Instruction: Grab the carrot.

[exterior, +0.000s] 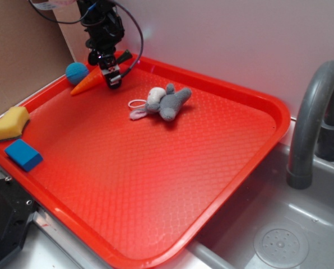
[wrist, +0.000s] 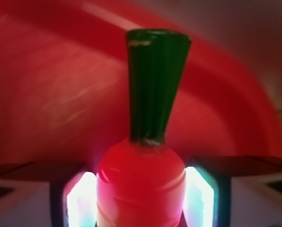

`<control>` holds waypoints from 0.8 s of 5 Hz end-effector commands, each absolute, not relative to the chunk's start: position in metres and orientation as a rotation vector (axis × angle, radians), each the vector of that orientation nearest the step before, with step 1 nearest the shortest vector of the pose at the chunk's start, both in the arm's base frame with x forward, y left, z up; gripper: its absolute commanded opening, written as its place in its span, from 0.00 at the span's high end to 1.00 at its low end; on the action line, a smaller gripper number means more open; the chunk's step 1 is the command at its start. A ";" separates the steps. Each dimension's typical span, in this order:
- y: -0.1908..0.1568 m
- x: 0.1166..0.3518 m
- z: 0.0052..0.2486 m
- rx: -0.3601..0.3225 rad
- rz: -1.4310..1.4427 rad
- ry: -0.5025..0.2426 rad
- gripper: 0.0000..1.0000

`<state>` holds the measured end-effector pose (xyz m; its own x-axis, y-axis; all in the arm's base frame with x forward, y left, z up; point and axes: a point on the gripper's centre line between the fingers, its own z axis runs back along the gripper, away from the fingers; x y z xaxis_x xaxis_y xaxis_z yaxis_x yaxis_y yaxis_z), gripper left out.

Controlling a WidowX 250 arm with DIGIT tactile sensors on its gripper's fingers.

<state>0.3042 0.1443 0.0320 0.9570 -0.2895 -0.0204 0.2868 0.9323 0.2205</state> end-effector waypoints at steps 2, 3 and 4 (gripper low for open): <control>0.066 0.258 0.193 0.168 -0.048 0.027 1.00; 0.057 0.237 0.203 0.132 -0.010 0.038 1.00; 0.062 0.202 0.221 0.110 0.147 0.034 1.00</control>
